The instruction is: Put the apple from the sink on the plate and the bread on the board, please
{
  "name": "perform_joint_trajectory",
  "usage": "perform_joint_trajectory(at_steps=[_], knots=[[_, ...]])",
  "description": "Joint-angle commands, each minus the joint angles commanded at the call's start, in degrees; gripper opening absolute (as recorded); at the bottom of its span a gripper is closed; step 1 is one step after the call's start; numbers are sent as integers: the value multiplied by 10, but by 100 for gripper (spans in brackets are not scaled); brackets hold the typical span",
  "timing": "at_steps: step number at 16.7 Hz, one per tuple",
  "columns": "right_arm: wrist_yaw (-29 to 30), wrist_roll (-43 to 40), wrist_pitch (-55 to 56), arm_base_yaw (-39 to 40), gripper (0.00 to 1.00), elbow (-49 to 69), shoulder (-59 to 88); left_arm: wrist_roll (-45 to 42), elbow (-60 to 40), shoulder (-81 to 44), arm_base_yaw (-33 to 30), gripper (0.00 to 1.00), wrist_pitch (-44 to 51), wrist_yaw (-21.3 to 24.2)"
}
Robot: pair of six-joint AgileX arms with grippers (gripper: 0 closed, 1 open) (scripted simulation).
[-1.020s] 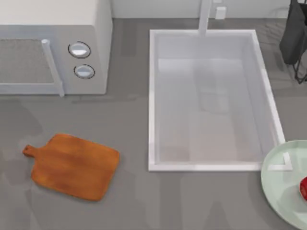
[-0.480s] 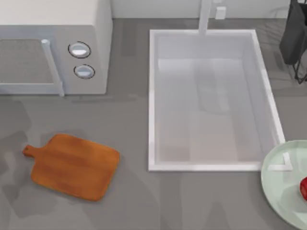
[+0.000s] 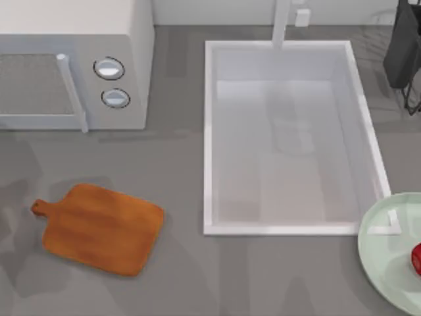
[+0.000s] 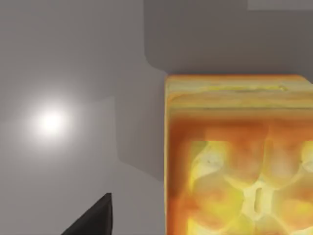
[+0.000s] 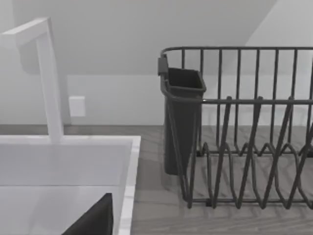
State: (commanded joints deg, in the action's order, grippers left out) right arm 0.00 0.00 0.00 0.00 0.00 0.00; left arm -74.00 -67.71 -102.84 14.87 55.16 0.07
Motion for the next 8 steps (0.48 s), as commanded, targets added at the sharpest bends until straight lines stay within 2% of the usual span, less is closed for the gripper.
perform_joint_trajectory(at_steps=[5, 8], knots=[[0, 0, 0, 0, 100, 0, 0, -2, 56, -47, 2, 100, -112, 0], [0, 0, 0, 0, 100, 0, 0, -3, 70, -59, 2, 100, -132, 0]])
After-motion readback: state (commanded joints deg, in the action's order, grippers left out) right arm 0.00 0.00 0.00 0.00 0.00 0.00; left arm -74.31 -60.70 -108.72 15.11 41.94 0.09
